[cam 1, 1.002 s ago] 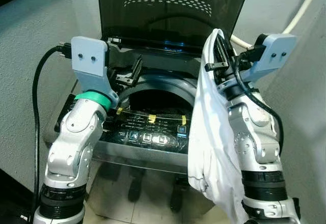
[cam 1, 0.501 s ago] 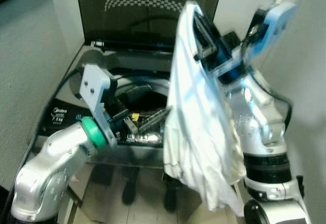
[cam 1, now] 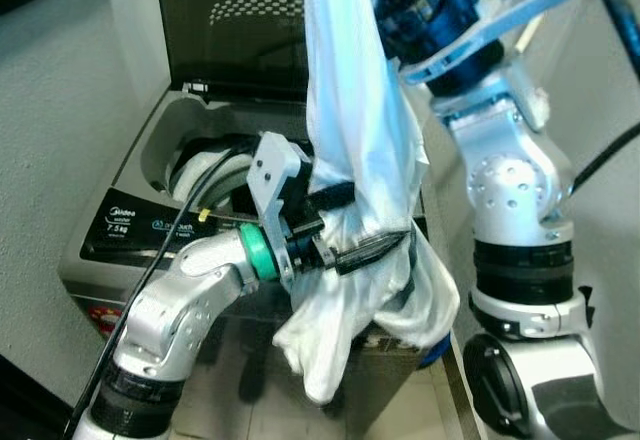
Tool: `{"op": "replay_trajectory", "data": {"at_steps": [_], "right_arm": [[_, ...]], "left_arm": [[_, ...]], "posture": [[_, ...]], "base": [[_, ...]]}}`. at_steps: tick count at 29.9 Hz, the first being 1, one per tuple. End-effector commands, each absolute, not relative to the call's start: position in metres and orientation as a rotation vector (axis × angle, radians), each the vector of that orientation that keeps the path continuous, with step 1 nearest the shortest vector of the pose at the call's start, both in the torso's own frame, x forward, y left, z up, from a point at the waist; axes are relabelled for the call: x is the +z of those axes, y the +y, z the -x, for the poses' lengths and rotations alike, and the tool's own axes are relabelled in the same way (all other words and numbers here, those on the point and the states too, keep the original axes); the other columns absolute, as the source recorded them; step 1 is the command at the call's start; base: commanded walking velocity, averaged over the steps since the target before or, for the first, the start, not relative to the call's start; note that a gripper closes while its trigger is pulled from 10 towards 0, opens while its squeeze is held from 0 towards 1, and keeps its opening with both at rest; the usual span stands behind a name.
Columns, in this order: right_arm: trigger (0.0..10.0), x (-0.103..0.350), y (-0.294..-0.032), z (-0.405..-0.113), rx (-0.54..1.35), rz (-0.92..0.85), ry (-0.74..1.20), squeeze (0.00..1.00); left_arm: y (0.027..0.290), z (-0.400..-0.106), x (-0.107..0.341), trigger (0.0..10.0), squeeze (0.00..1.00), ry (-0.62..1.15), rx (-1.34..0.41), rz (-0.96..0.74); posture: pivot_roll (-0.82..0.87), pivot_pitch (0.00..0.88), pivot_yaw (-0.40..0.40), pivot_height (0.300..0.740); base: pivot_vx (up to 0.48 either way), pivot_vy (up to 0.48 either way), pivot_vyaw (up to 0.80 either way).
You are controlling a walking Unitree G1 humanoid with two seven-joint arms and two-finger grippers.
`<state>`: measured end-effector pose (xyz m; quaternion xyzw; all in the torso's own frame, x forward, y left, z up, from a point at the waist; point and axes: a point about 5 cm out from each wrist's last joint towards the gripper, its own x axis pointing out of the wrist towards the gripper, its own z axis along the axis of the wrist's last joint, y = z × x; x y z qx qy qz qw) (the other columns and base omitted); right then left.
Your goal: Clothes washing
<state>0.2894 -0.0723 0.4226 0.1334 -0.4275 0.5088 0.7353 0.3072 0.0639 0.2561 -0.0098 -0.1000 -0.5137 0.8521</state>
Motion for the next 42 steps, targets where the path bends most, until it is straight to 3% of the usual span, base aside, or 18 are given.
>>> {"op": "replay_trajectory", "data": {"at_steps": [1,3,4,7,10,11,13,14,16,18,21,22,24,27,31,32,33,42], "right_arm": [[10.0,0.435,-0.075,-0.278,1.146,-0.297,-1.010,0.00],[10.0,0.440,-0.085,-0.276,1.136,-0.313,-1.027,0.00],[10.0,0.440,-0.085,-0.276,1.136,-0.313,-1.027,0.00],[10.0,0.430,-0.100,-0.293,1.025,-0.271,-0.974,0.00],[10.0,0.420,-0.100,-0.304,0.969,-0.236,-0.925,0.00],[10.0,0.401,-0.094,-0.322,0.898,-0.170,-0.837,0.00],[10.0,0.401,-0.094,-0.322,0.898,-0.170,-0.837,0.00],[10.0,0.379,-0.084,-0.338,0.831,-0.061,-0.754,0.00],[10.0,0.326,-0.054,-0.359,0.794,0.123,-0.557,0.00],[10.0,0.311,-0.045,-0.361,0.804,0.166,-0.515,0.00],[10.0,0.288,-0.023,-0.365,0.801,0.233,-0.424,0.00],[10.0,0.277,-0.011,-0.367,0.786,0.267,-0.374,0.00],[10.0,0.277,-0.011,-0.367,0.786,0.267,-0.374,0.00],[10.0,0.279,-0.004,-0.371,0.750,0.229,-0.359,0.00],[10.0,0.286,-0.003,-0.374,0.718,0.195,-0.378,0.00],[10.0,0.289,-0.003,-0.377,0.698,0.176,-0.392,0.95],[10.0,0.293,-0.003,-0.379,0.685,0.159,-0.400,1.00],[10.0,0.308,-0.009,-0.383,0.674,0.180,-0.441,1.00]], "left_arm": [[0.064,-0.314,0.253,10.0,0.00,-0.199,-1.029,-0.002],[0.076,-0.344,0.263,10.0,0.00,-0.215,-0.775,-0.052],[0.076,-0.344,0.263,10.0,0.00,-0.215,-0.775,-0.052],[0.133,-0.382,0.304,10.0,0.00,-0.353,-0.293,-0.119],[0.151,-0.387,0.316,10.0,0.00,-0.398,-0.197,-0.135],[0.168,-0.390,0.325,10.0,0.00,-0.420,-0.128,-0.140],[0.168,-0.390,0.325,10.0,0.00,-0.420,-0.128,-0.140],[0.183,-0.391,0.331,10.0,0.00,-0.440,-0.056,-0.162],[0.194,-0.391,0.327,10.0,0.00,-0.404,-0.100,-0.178],[0.192,-0.391,0.323,10.0,0.00,-0.389,-0.145,-0.187],[0.172,-0.380,0.302,10.0,0.00,-0.291,-0.391,-0.153],[0.158,-0.365,0.286,10.0,0.00,-0.232,-0.551,-0.122],[0.158,-0.365,0.286,10.0,0.00,-0.232,-0.551,-0.122],[0.151,-0.336,0.277,10.0,0.00,-0.235,-0.667,-0.109],[0.153,-0.321,0.279,10.0,0.00,-0.277,-0.669,-0.102],[0.155,-0.317,0.282,10.0,0.00,-0.299,-0.640,-0.098],[0.157,-0.313,0.284,10.0,0.00,-0.315,-0.614,-0.098],[0.157,-0.297,0.282,10.0,0.00,-0.318,-0.537,-0.095]], "posture": [[0.02,0.042,0.005,0.740],[0.01,0.044,0.014,0.740],[0.01,0.044,0.014,0.740],[0.01,0.051,0.018,0.740],[0.01,0.052,0.019,0.740],[0.01,0.052,0.019,0.740],[0.01,0.052,0.019,0.740],[0.01,0.061,0.019,0.740],[0.01,0.066,0.014,0.740],[0.01,0.066,0.014,0.740],[0.03,0.068,0.005,0.740],[0.04,0.070,0.000,0.740],[0.04,0.070,0.000,0.740],[0.06,0.072,-0.012,0.740],[0.08,0.074,-0.022,0.740],[0.09,0.074,-0.026,0.740],[0.10,0.074,-0.028,0.740],[0.12,0.077,-0.045,0.740]], "base": [[0.000,0.000,0.00],[0.000,0.000,0.00],[0.000,0.000,0.00],[0.000,0.000,0.00],[0.000,0.000,0.00],[0.000,0.000,0.00],[0.000,0.000,0.00],[0.000,0.000,0.00],[0.000,0.000,0.00],[0.000,0.000,0.00],[0.000,0.000,0.00],[0.000,0.000,0.00],[0.000,0.000,0.00],[0.000,0.000,0.00],[0.000,0.000,0.00],[0.000,0.000,0.00],[0.000,0.000,0.00],[0.000,0.000,0.00]]}}
